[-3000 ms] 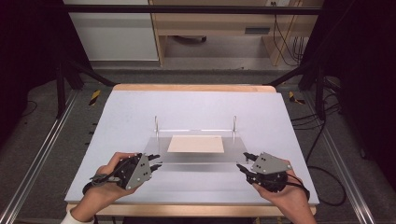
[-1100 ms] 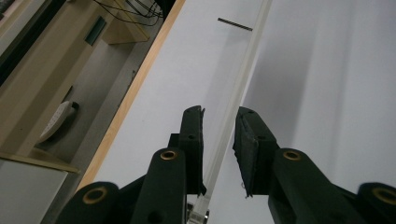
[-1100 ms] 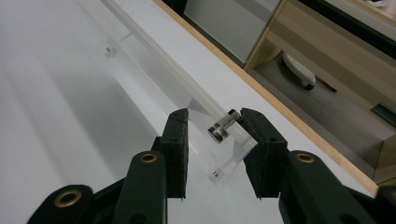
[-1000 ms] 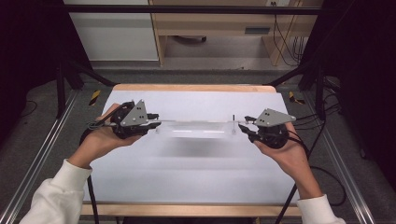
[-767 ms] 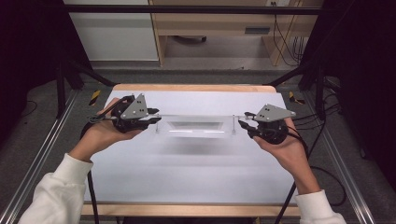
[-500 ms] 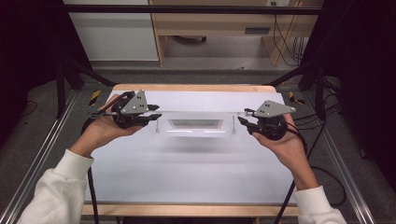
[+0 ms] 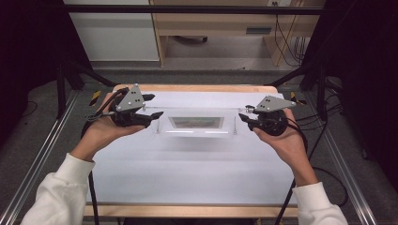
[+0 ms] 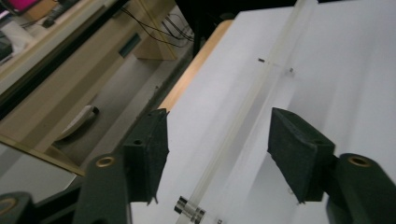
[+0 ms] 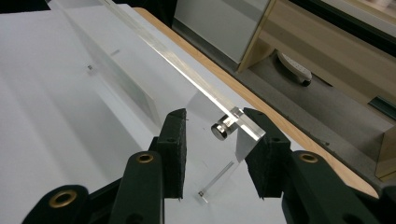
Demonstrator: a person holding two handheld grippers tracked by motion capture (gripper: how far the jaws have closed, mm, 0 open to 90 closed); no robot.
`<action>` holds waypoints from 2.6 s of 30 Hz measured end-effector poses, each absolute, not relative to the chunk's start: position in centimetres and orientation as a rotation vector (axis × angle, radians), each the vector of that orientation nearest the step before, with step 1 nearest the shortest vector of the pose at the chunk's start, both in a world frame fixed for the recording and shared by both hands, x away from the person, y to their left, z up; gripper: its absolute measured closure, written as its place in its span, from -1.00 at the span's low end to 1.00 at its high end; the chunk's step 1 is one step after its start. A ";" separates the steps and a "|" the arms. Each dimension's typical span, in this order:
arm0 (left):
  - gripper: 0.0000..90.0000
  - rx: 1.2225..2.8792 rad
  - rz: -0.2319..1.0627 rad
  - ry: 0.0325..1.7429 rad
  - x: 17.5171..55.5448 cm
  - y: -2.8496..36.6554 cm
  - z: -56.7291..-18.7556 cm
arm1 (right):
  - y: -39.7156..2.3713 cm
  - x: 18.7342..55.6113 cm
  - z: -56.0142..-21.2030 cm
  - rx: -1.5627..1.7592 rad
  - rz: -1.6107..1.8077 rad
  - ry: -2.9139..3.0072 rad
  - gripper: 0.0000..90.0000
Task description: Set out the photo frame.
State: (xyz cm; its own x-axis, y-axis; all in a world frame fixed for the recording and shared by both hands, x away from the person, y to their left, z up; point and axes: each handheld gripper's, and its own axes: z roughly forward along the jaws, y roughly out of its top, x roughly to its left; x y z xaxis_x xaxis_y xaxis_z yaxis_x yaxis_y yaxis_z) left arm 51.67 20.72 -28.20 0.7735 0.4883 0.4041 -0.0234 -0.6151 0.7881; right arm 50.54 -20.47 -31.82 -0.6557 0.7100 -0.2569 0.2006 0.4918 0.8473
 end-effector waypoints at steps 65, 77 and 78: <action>-0.79 2.041 0.533 0.868 47.8 28.2 -43.0 | -21.4 61.0 -31.9 1.061 1.405 1.987 0.29; -0.80 2.042 0.536 0.875 47.5 28.5 -43.3 | -21.3 61.2 -31.9 1.069 1.406 1.979 0.25; -0.81 2.043 0.541 0.879 47.4 28.4 -43.4 | -21.3 61.1 -31.9 1.063 1.393 1.977 0.17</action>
